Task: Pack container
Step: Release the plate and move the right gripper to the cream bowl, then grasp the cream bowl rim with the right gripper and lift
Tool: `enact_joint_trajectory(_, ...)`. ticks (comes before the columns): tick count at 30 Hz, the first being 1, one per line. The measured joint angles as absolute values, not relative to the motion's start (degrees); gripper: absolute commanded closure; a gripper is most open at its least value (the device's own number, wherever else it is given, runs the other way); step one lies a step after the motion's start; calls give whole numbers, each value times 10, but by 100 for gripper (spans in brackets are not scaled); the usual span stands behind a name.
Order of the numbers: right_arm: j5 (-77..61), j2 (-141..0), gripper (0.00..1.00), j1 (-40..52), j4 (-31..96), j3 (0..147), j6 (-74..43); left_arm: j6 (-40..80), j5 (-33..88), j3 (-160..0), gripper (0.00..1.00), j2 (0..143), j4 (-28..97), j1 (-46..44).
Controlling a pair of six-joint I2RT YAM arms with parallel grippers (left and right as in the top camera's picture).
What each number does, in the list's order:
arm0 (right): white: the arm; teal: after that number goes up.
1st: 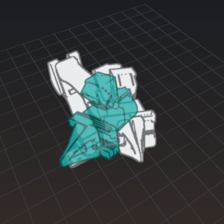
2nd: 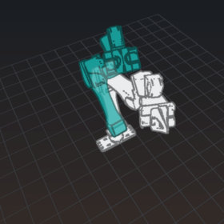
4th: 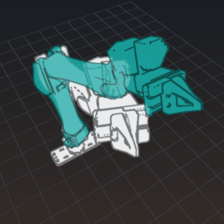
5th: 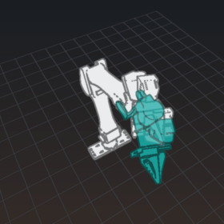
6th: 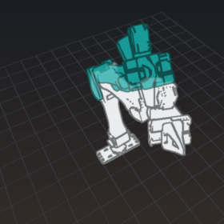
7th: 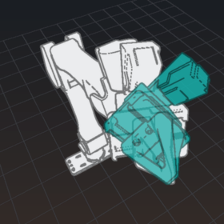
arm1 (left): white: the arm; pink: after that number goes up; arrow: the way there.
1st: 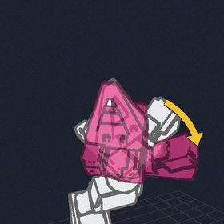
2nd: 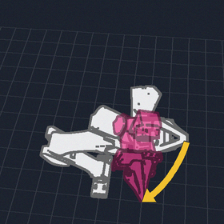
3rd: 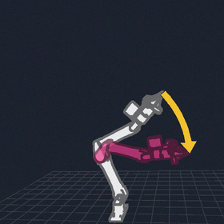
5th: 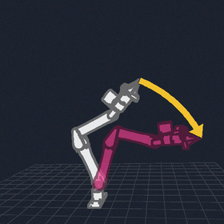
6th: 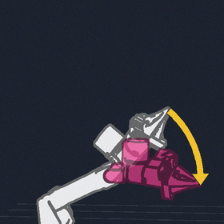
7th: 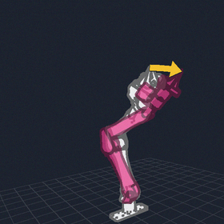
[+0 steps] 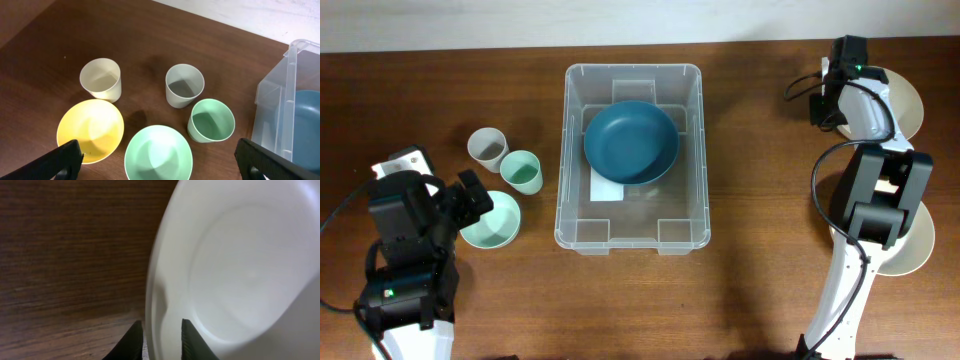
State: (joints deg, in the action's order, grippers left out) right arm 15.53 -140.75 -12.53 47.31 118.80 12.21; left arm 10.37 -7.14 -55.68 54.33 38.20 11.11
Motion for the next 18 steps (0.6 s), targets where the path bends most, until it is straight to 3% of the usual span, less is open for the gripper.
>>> enact_joint_trajectory(5,154,-1407,96,-125,472,1188,123,104,-71,-557,1,543,382,111)
enact_joint_trajectory(18,151,-1406,96,-122,466,1188,122,104,-71,-557,1,543,382,111)
